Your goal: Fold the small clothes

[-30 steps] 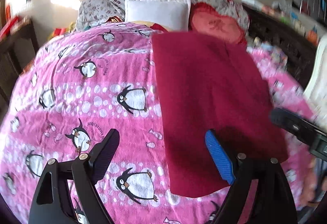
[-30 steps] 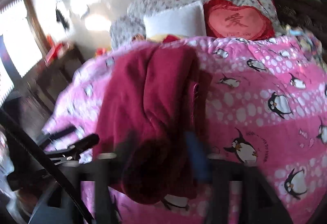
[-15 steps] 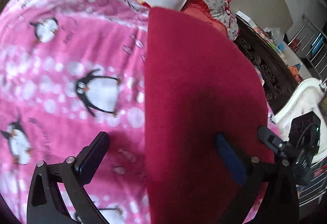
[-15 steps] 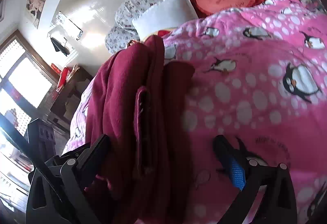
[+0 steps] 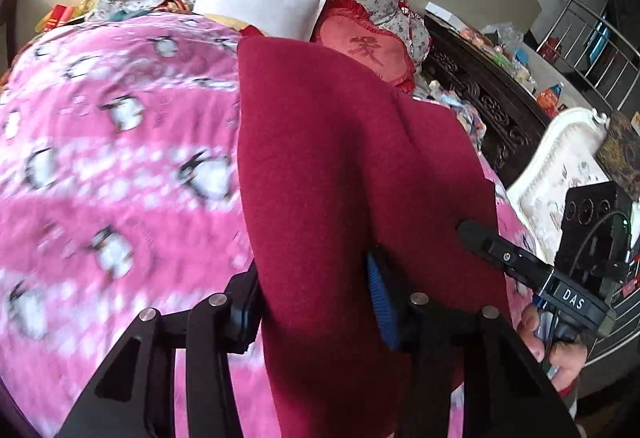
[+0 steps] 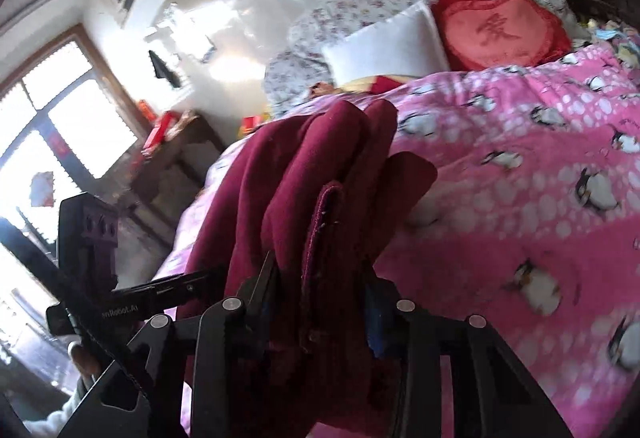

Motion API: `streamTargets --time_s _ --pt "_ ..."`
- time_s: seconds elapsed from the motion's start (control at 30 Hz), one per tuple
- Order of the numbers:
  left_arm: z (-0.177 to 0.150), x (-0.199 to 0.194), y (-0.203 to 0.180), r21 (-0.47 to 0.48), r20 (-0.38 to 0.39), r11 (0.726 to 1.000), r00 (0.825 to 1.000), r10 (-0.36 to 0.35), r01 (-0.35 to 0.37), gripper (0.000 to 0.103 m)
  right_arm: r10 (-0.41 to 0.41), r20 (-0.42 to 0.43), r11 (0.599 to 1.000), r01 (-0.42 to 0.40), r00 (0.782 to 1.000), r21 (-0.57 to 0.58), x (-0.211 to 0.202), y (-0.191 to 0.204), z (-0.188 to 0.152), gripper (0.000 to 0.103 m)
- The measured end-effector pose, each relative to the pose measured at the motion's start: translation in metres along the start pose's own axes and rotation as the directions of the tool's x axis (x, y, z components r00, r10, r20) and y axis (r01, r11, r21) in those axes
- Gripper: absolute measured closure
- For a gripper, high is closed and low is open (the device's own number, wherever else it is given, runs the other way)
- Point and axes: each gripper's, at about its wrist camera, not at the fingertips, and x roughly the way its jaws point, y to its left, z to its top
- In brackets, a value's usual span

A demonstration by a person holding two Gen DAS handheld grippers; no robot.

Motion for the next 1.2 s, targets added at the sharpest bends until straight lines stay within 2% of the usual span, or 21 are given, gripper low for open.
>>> streamTargets --time_s 0.07,0.17,0.23,0.27,0.3,0.33,0.37,0.4,0.5,0.57,0.63,0.7,0.77,0.87,0.9,0.97,1.0,1.07,1.2 --pt "-0.017 -0.022 0.001 0.021 -0.005 0.999 1.000 0.028 -0.027 0.056 0.024 -0.014 1.000 -0.025 1.000 -0.006 -0.008 0.011 -0.013 0.063" --pt "-0.050 -0.026 0.009 0.021 -0.055 0.995 0.994 0.099 -0.098 0.053 0.030 -0.066 0.999 -0.032 0.997 -0.034 -0.004 0.026 -0.038 0.062" --pt "-0.072 -0.015 0.019 0.022 -0.101 0.989 0.984 0.147 -0.146 0.053 -0.021 -0.134 1.000 0.018 0.991 -0.021 0.012 0.024 -0.057 0.057" --pt "-0.084 -0.003 0.027 0.006 -0.127 0.984 0.976 0.179 -0.179 0.050 -0.081 -0.151 0.996 0.076 0.985 -0.040 0.020 0.021 -0.065 0.056" --pt "-0.090 0.002 0.035 -0.020 -0.112 0.979 0.973 0.201 -0.205 0.047 -0.145 -0.151 0.988 0.136 0.978 -0.071 0.023 0.020 -0.071 0.052" --pt "-0.093 -0.001 0.040 -0.039 -0.077 0.975 0.974 0.214 -0.218 0.038 -0.169 -0.147 0.984 0.159 0.975 -0.079 0.022 0.019 -0.072 0.037" --pt "-0.094 -0.006 0.042 -0.043 -0.052 0.970 0.970 0.237 -0.240 0.030 -0.178 -0.135 0.983 0.170 0.975 -0.069 0.017 0.019 -0.072 0.032" --pt "-0.093 -0.012 0.042 -0.050 -0.041 0.965 0.966 0.254 -0.256 0.030 -0.178 -0.107 0.984 0.174 0.978 -0.049 0.005 0.021 -0.070 0.032" --pt "-0.089 -0.023 0.037 -0.043 -0.015 0.954 0.955 0.295 -0.295 0.030 -0.140 -0.020 0.987 0.137 0.990 -0.085 -0.019 0.039 -0.059 0.032" --pt "-0.088 -0.029 0.027 -0.002 0.021 0.932 0.932 0.362 -0.362 0.030 -0.128 -0.014 0.981 0.125 0.992 -0.148 -0.019 0.058 -0.053 0.034" --pt "-0.089 -0.030 0.021 0.026 0.048 0.915 0.915 0.401 -0.403 0.030 -0.117 -0.022 0.978 0.112 0.993 -0.177 -0.010 0.072 -0.051 0.041" --pt "-0.092 -0.026 0.018 0.032 0.050 0.910 0.910 0.413 -0.414 0.030 -0.102 -0.037 0.976 0.093 0.994 -0.199 0.005 0.083 -0.049 0.045" --pt "-0.091 -0.016 0.019 0.040 0.036 0.903 0.904 0.426 -0.428 0.029 -0.124 -0.065 0.969 0.107 0.990 -0.221 0.025 0.088 -0.051 0.049" --pt "-0.091 -0.011 0.021 0.035 0.050 0.901 0.901 0.431 -0.433 0.022 -0.224 -0.080 0.948 0.199 0.971 -0.248 0.045 0.079 -0.055 0.051" --pt "-0.091 -0.011 0.021 0.034 0.057 0.900 0.900 0.432 -0.434 0.020 -0.276 -0.077 0.931 0.246 0.958 -0.270 0.051 0.073 -0.056 0.056" --pt "-0.091 -0.006 0.019 0.035 0.055 0.905 0.905 0.423 -0.425 0.018 -0.327 -0.106 0.912 0.284 0.939 -0.295 0.064 0.058 -0.061 0.057" --pt "-0.090 -0.005 0.019 0.035 0.054 0.905 0.905 0.422 -0.424 0.018 -0.331 -0.110 0.915 0.290 0.937 -0.280 0.067 0.050 -0.064 0.056" --pt "-0.092 -0.004 0.017 0.042 0.066 0.898 0.898 0.435 -0.438 0.018 -0.306 -0.099 0.927 0.273 0.947 -0.255 0.061 0.045 -0.065 0.056" --pt "-0.093 -0.004 0.012 0.060 0.086 0.881 0.881 0.464 -0.470 0.018 -0.304 -0.072 0.921 0.273 0.950 -0.278 0.036 0.059 -0.066 0.054"
